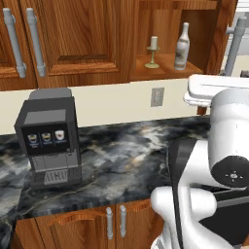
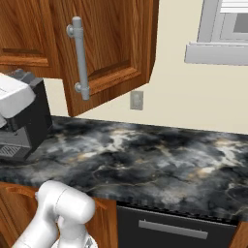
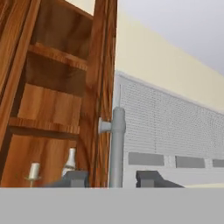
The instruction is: Get the candle and the liquor from the cabinet and move them to the dining counter.
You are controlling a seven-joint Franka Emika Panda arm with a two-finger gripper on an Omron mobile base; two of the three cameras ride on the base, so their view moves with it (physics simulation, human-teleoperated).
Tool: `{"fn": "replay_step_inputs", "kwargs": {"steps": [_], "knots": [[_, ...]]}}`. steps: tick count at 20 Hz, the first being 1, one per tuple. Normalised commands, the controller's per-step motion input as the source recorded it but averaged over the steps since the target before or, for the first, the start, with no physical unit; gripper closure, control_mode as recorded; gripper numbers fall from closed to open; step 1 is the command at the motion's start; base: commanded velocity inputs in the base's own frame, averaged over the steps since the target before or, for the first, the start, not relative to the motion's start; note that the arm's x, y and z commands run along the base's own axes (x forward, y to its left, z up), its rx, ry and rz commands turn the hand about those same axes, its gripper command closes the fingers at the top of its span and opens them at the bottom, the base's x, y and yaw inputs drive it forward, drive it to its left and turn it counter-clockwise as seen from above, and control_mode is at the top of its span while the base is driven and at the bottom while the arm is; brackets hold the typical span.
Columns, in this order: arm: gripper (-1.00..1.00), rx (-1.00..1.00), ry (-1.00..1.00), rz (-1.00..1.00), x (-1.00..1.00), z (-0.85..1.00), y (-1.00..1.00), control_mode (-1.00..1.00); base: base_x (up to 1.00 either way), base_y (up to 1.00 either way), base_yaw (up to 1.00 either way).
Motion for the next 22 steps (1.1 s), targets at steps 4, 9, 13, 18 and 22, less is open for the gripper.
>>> {"fn": "replay_step_inputs", "kwargs": {"steps": [4,9,13,18,22], "knots": [[-1.00,-0.02,0.00,-0.28,0.71,0.00,1.00,-1.00,0.00,0.00,0.00],[-1.00,0.00,0.00,-0.34,0.68,0.00,0.72,-1.00,0.00,0.00,0.00],[-1.00,0.00,0.01,-0.49,0.48,-0.02,0.20,-1.00,0.00,0.00,0.00],[-1.00,0.01,0.03,-0.61,0.24,-0.08,0.00,-1.00,0.00,0.00,0.00],[-1.00,0.00,0.02,-0.58,0.31,-0.15,-0.04,-1.00,0.00,0.00,0.00]]}}
